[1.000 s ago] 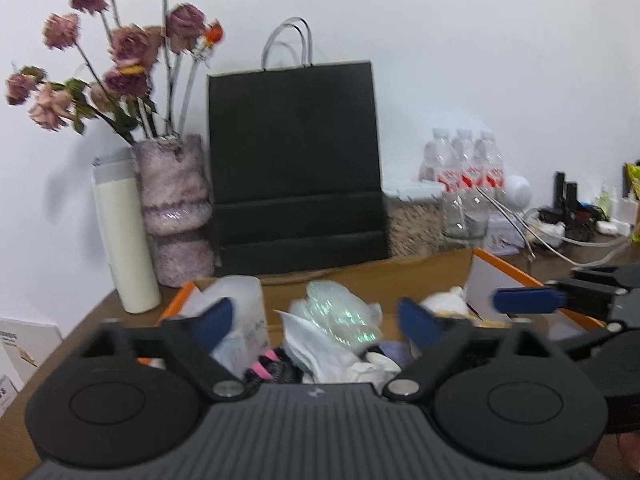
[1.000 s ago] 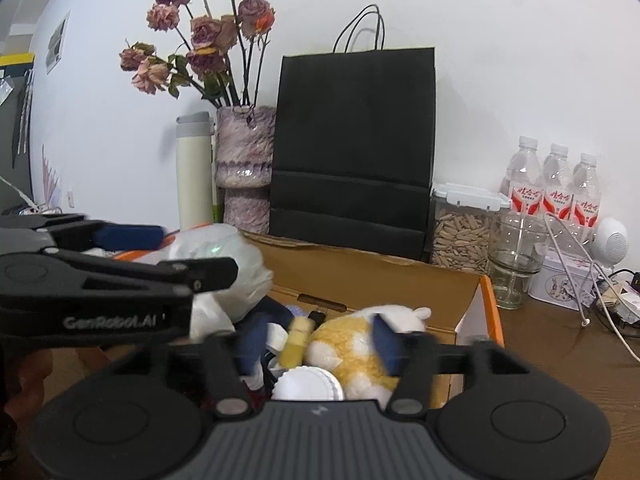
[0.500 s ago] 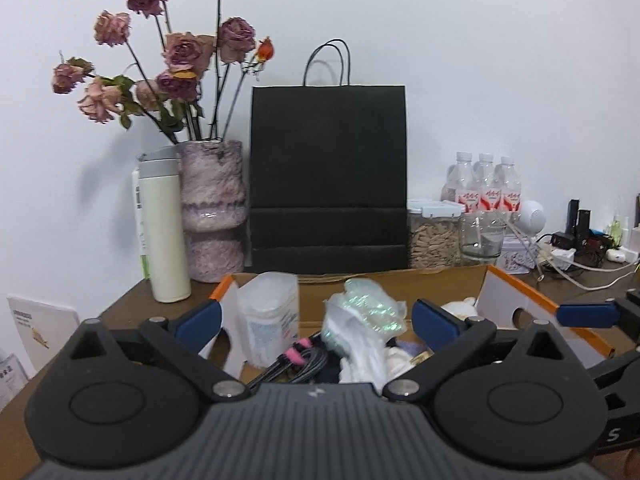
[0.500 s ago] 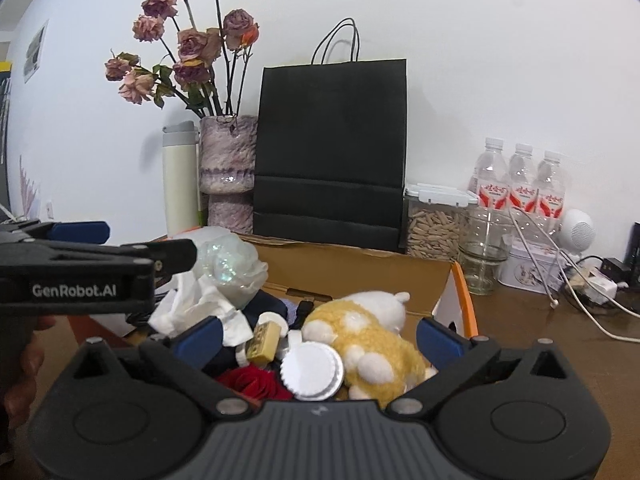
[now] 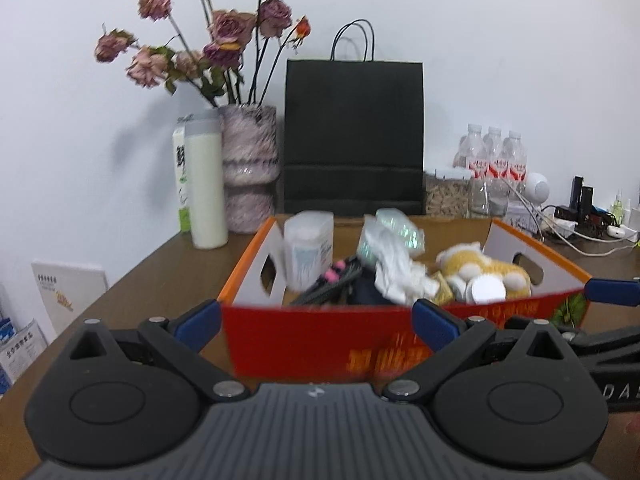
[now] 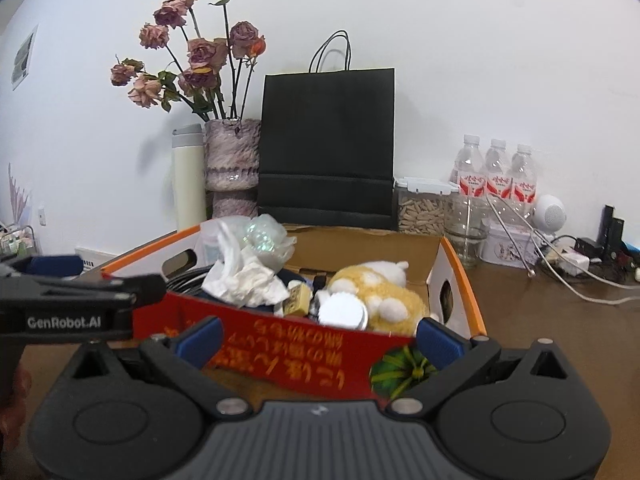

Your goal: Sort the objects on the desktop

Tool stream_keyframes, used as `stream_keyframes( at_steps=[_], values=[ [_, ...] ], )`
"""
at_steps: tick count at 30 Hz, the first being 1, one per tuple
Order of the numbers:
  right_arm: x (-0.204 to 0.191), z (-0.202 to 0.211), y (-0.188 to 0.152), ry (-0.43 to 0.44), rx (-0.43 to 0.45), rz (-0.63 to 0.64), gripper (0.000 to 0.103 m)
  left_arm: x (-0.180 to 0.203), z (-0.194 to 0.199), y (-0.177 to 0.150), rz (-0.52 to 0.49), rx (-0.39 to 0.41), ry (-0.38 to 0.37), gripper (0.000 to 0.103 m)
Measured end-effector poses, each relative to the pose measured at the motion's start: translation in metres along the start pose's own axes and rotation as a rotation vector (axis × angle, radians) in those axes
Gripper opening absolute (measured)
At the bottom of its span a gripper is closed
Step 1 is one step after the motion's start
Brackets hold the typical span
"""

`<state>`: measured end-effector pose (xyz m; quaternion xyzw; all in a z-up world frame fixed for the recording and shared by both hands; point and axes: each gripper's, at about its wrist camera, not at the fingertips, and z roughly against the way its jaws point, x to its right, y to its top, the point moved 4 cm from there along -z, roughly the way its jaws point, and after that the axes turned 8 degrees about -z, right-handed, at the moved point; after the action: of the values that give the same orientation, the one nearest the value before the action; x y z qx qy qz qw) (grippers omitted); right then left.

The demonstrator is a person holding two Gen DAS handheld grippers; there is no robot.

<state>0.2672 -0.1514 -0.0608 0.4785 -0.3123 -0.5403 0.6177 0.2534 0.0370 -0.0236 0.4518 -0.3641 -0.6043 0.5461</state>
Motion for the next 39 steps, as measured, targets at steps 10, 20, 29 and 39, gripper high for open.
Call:
stream_keyframes(
  at_steps=[10, 20, 29, 39],
  values=[
    [-0.004, 0.026, -0.020, -0.031, -0.009, -0.007, 0.103, 0.009, 0.027, -0.023, -0.015, -0.035, 0.014, 0.103],
    [-0.005, 0.046, -0.023, -0.059, 0.057, -0.039, 0.103, 0.015, 0.043, -0.025, -0.026, -0.015, 0.056, 0.103],
    [-0.009, 0.056, -0.023, -0.065, 0.106, -0.030, 0.103, 0.014, 0.047, -0.024, -0.024, 0.013, 0.062, 0.103],
    [-0.007, 0.053, -0.025, -0.057, 0.067, -0.049, 0.103, 0.015, 0.044, -0.025, -0.026, -0.010, 0.055, 0.103]
  ],
)
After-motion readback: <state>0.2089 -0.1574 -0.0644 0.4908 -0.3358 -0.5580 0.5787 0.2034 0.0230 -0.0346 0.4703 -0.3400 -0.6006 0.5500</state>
